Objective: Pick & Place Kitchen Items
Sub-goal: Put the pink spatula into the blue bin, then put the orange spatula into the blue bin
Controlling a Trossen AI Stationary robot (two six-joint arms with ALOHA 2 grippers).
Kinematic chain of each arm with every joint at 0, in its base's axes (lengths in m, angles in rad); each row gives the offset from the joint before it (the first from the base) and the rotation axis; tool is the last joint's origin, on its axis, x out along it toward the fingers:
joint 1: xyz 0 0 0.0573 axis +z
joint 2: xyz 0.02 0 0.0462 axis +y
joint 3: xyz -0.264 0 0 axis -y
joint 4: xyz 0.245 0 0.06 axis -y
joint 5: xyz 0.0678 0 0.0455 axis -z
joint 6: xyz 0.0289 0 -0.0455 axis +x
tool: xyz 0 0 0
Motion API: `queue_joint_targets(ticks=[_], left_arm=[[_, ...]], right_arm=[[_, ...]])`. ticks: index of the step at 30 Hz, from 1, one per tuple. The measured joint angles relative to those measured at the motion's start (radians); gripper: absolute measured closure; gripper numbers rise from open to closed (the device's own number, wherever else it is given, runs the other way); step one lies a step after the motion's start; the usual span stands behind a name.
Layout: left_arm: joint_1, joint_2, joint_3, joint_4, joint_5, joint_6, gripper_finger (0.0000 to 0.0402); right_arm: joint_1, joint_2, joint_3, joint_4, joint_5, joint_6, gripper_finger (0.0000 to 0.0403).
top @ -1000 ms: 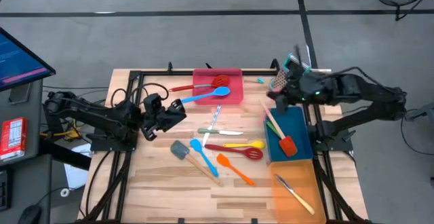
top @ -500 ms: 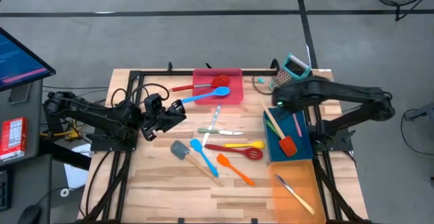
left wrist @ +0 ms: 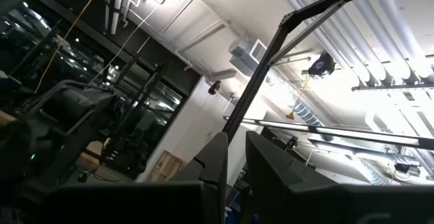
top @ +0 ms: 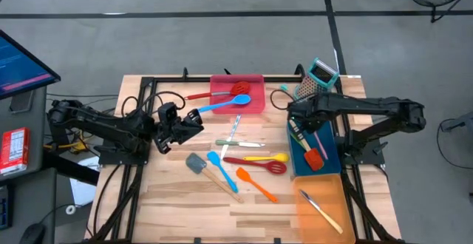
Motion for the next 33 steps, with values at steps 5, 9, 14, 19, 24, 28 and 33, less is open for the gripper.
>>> queue_joint_targets(ticks=[5,9,14,19,24,28,33], left_arm=[[0.000,0.000,0.000,-0.001,0.000,0.000,0.0363],[0.000,0.000,0.000,-0.037,0.000,0.024,0.0359],[0.000,0.000,-0.001,-0.110,0.007,0.035,0.0341],[0.000,0.000,-0.001,-0.117,0.080,0.053,0.0306],[-0.032,-0.001,-0.001,-0.257,0.111,0.108,0.0269],[-0.099,0.000,-0.001,-0.524,0.117,0.225,0.0261],[-0.190,0.000,-0.001,-0.838,0.045,0.429,0.0265]], right_arm=[[0.000,0.003,-0.068,0.052,-0.034,-0.003,0.0400],[0.000,0.003,-0.103,0.131,-0.049,-0.005,0.0393],[0.004,0.003,-0.110,0.145,-0.039,-0.013,0.0332],[0.016,-0.019,-0.108,0.143,-0.039,-0.039,0.0249],[0.032,-0.061,-0.042,0.143,-0.036,-0.043,0.0164],[0.063,-0.111,0.041,0.144,-0.036,-0.047,0.0139],[0.108,-0.163,0.101,0.159,-0.034,-0.016,0.0139]])
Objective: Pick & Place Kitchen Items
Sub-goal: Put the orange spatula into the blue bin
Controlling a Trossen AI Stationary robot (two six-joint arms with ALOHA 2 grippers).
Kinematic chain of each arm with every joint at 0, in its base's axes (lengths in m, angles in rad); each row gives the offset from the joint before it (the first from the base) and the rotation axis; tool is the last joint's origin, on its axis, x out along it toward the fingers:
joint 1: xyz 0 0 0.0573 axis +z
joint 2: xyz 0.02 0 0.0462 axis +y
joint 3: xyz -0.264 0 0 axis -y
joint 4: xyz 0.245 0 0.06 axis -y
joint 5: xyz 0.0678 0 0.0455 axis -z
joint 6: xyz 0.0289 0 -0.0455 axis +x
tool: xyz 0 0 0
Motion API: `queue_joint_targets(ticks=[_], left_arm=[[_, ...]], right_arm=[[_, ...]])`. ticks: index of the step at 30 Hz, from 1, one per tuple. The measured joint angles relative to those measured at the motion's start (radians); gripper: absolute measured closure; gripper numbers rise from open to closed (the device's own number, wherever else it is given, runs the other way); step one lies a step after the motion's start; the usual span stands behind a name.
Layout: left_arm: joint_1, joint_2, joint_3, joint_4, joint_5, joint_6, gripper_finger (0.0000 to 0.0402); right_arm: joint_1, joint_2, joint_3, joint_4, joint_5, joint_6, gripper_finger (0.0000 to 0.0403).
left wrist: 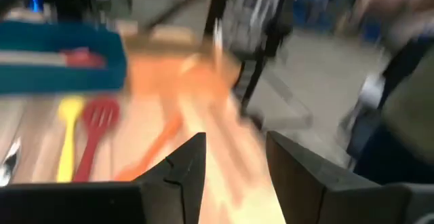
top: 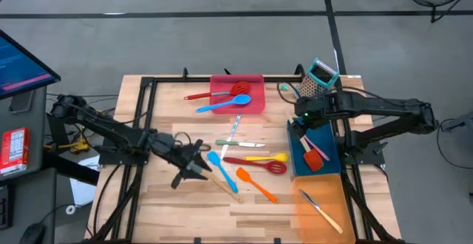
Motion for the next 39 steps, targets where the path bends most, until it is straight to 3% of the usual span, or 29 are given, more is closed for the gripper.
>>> queue_joint_targets(ticks=[5,10,17,23,26,31,39], left_arm=[[-0.024,0.012,0.000,-0.194,-0.013,0.096,0.0255],[-0.004,0.061,0.000,-0.216,-0.035,0.199,0.0240],[0.066,0.171,0.000,-0.203,-0.006,0.199,0.0240],[0.067,0.194,0.000,-0.247,0.026,0.111,0.0242],[0.066,0.152,0.000,-0.241,0.026,0.062,0.0242],[0.068,0.020,-0.001,-0.241,0.015,-0.023,0.0243],[0.067,-0.334,0.000,-0.236,-0.172,-0.088,0.0244]], right_arm=[[0.047,-0.021,0.001,0.015,0.018,0.054,0.0139],[0.085,-0.006,0.000,0.016,0.033,0.087,0.0139],[0.139,0.047,-0.001,0.066,0.036,0.171,0.0139],[0.250,0.154,0.000,0.306,0.053,0.171,0.0139],[0.305,0.256,0.015,0.390,0.053,0.169,0.0142],[0.403,0.451,0.115,0.358,0.067,0.156,0.0161],[0.523,0.669,0.288,0.260,0.052,0.132,0.0189]])
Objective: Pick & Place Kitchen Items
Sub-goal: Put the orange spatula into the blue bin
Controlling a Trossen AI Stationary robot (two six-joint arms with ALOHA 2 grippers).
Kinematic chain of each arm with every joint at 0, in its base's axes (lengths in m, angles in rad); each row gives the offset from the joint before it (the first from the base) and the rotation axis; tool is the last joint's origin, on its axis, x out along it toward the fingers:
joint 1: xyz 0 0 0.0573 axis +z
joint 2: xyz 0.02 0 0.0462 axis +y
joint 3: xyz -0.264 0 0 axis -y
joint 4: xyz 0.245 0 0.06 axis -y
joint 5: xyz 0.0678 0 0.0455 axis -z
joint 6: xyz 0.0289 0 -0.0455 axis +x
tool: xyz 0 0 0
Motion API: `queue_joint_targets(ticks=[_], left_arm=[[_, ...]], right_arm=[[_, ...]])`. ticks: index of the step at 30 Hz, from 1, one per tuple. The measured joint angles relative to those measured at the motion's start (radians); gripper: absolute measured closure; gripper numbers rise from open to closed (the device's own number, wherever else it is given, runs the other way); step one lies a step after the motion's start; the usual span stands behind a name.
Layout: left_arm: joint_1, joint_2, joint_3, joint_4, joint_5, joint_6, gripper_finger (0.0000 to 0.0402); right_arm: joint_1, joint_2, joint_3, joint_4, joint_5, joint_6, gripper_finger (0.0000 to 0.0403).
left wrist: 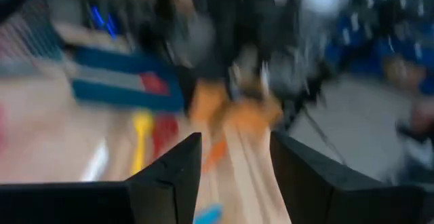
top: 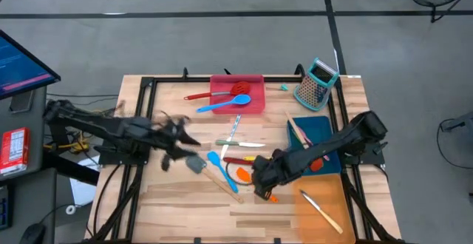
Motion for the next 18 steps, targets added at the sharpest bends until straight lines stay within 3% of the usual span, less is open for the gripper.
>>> queue_joint_targets(ticks=[7,12,18], left_arm=[[0.000,-0.297,0.000,-0.001,-0.195,0.034,0.0281],[0.000,-0.387,0.000,-0.008,-0.213,0.031,0.0298],[0.000,-0.448,0.000,-0.004,-0.214,0.063,0.0291]], right_arm=[[0.044,0.120,0.054,-0.003,-0.031,0.008,0.0171],[0.030,0.180,0.054,-0.011,-0.090,0.004,0.0131],[0.018,0.225,0.059,-0.001,-0.116,0.056,0.0106]])
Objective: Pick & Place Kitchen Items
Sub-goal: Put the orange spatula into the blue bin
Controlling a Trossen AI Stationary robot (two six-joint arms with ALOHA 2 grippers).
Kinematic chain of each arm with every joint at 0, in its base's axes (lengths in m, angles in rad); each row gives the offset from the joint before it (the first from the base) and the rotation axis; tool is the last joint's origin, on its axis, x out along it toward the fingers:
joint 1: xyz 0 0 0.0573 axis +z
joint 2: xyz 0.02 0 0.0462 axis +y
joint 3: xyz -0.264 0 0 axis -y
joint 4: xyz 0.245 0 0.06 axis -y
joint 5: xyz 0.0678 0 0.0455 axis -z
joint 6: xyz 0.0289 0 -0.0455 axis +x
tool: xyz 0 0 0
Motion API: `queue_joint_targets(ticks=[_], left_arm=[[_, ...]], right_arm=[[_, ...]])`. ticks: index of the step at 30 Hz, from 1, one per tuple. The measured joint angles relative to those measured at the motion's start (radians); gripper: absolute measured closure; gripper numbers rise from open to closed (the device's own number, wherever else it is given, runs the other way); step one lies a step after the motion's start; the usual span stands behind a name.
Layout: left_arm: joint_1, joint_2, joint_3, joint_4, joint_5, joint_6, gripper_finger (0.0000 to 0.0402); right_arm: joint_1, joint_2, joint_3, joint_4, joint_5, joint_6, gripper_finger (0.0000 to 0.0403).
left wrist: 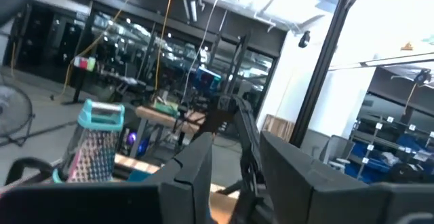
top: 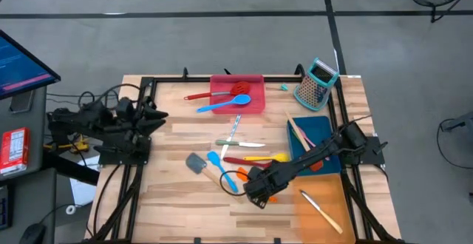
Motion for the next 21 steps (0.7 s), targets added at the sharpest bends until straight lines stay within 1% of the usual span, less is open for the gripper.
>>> queue_joint_targets(ticks=[3,5,9,12,14,17,21], left_arm=[[0.000,-0.014,0.000,0.004,-0.002,0.014,0.0282],[0.000,-0.023,0.000,-0.005,-0.001,0.015,0.0276],[0.000,-0.033,0.000,-0.003,0.002,0.016,0.0268],[0.000,-0.037,0.000,-0.002,0.002,0.017,0.0265],[0.000,-0.038,0.000,-0.003,0.003,0.017,0.0265],[0.000,-0.038,0.000,-0.003,0.003,0.017,0.0265],[0.000,-0.038,0.000,-0.003,0.004,0.017,0.0265]], right_arm=[[-0.010,0.011,0.005,-0.020,-0.002,0.016,0.0106],[-0.014,0.029,0.024,0.006,-0.017,0.019,0.0106],[-0.008,0.076,0.046,-0.008,-0.040,0.010,0.0106],[-0.008,0.109,0.069,-0.039,-0.059,0.006,0.0107],[-0.015,0.118,0.081,-0.062,-0.080,0.002,0.0114],[-0.028,0.120,0.092,-0.083,-0.102,-0.008,0.0149],[-0.052,0.112,0.091,-0.096,-0.156,-0.058,0.0228]])
